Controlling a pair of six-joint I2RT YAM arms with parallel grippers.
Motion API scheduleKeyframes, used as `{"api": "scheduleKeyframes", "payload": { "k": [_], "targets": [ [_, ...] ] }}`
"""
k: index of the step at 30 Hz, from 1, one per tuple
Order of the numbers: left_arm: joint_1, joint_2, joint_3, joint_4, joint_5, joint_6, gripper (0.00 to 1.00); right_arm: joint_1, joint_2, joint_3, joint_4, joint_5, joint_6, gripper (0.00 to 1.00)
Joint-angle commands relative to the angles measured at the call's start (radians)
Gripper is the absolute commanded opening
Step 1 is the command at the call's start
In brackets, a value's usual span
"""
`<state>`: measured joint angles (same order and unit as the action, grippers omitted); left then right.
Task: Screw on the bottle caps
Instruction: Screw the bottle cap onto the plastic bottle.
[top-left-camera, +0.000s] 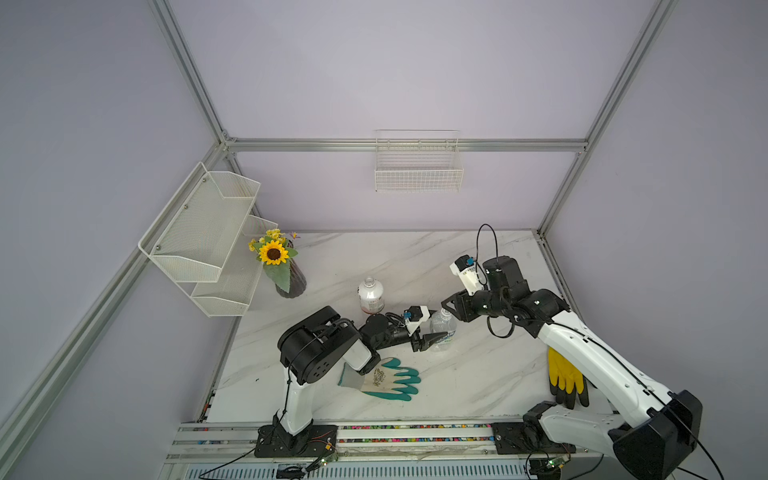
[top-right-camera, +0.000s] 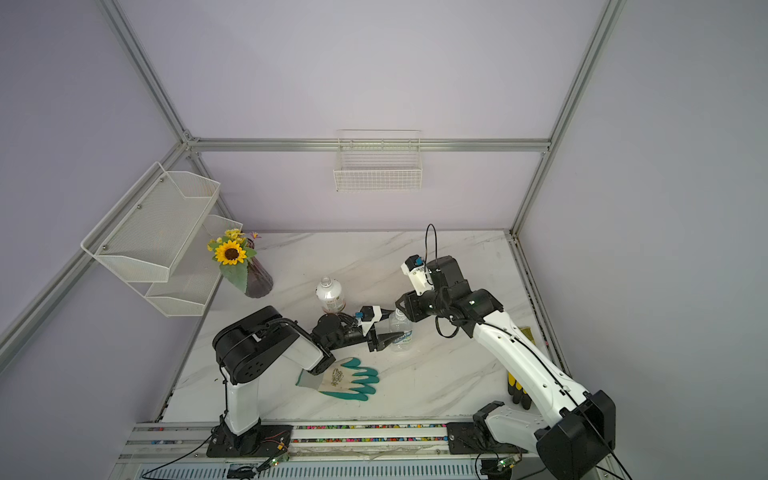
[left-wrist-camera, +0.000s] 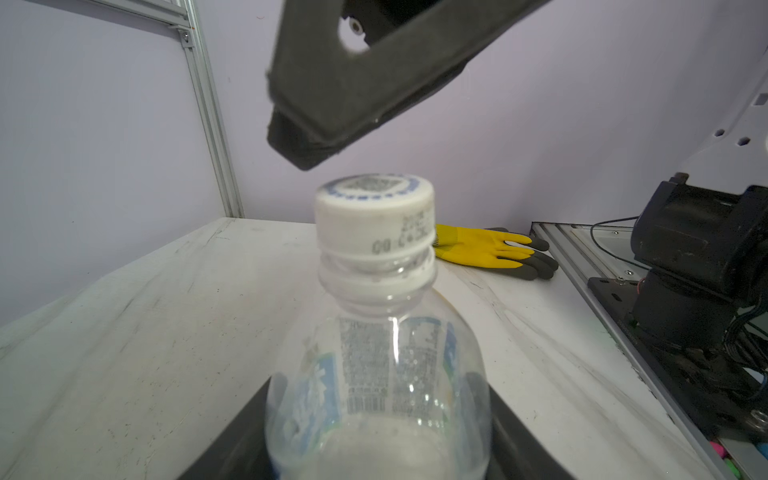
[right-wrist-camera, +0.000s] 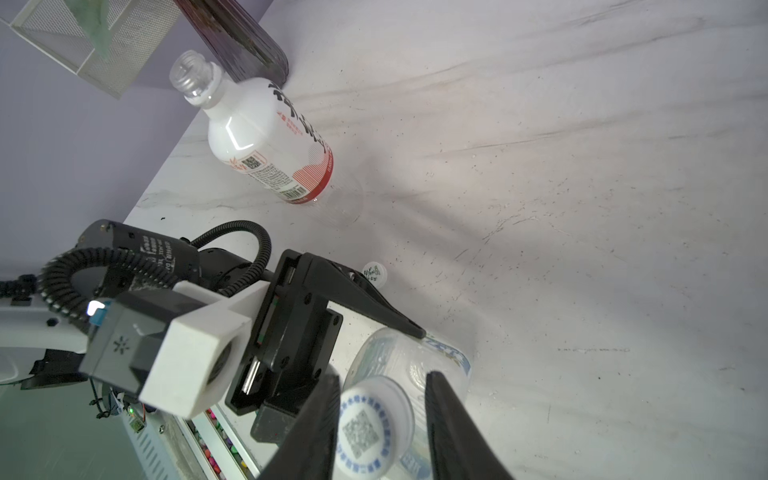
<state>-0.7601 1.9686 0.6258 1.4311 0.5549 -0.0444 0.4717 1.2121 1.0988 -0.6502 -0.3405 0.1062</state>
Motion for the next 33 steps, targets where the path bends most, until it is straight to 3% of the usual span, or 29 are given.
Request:
{"api": "scheduleKeyframes", "payload": {
  "k": [1,15,24,33],
  "targets": [
    [0.002,-0.019,0.000,-0.005,0.028,-0.006,0.65,-0.005,0.010,-0.012,0.036,-0.035,-0.003,0.35],
    [0.004,-0.018,0.002,-0.007,0.022,-0.008,0.65,-0.008,-0.050,-0.067,0.019,-0.059,0.036,0.22],
    [0.004,-0.018,0.005,-0.019,0.018,-0.013,0.65,-0.008,-0.088,-0.094,0.011,-0.076,0.071,0.23],
    [0.003,-0.023,0.014,-0.047,0.017,-0.014,0.65,-0.008,-0.097,-0.101,-0.041,-0.170,0.090,0.26]
  ]
}}
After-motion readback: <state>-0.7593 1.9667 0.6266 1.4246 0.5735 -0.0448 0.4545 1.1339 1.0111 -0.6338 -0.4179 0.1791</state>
